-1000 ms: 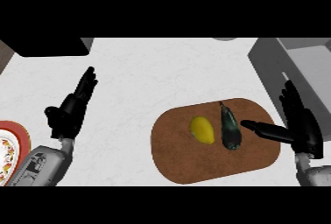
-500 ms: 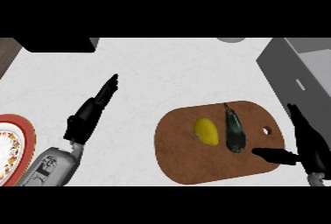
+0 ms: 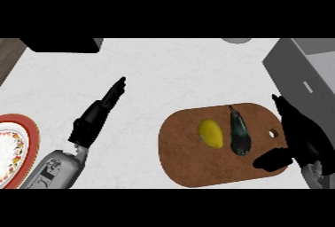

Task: Pick the eggplant from the cutting board and place it in the cardboard box

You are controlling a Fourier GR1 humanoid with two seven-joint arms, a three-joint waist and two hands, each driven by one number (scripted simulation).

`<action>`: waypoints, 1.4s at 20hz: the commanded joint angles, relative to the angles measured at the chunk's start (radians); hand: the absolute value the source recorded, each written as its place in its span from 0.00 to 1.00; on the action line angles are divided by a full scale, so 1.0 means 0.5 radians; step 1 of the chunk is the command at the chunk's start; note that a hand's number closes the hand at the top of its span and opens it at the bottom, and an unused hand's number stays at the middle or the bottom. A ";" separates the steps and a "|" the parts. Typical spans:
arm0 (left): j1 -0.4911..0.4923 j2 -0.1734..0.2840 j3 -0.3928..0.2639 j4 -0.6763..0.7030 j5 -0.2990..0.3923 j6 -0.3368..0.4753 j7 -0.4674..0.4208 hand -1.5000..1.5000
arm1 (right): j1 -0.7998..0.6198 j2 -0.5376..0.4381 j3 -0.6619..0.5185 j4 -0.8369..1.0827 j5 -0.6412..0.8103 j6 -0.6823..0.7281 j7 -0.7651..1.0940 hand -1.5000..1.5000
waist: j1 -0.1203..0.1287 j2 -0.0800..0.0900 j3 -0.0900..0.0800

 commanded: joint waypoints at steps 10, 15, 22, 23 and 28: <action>0.028 -0.058 -0.027 -0.070 -0.063 0.013 0.018 0.50 | -0.526 0.330 -0.111 0.205 -0.404 0.315 0.748 0.00 | 0.015 0.014 0.012; 0.035 -0.052 0.002 -0.080 -0.042 -0.026 0.065 0.50 | -0.643 0.501 -0.058 0.421 -0.335 0.322 0.749 0.00 | 0.013 0.015 0.015; 0.115 -0.033 0.029 -0.078 -0.064 -0.060 -0.022 0.50 | -0.499 0.622 0.028 0.589 -0.251 0.276 0.740 0.00 | 0.008 0.017 0.017; 0.059 0.007 0.089 -0.081 -0.048 -0.083 0.019 0.50 | -0.492 0.538 -0.047 0.538 -0.311 0.361 0.700 0.00 | -0.014 0.014 0.018; 0.076 -0.049 0.104 -0.029 -0.077 -0.080 -0.012 0.50 | -0.527 0.600 -0.079 0.510 -0.192 0.371 0.716 0.00 | -0.025 0.013 0.018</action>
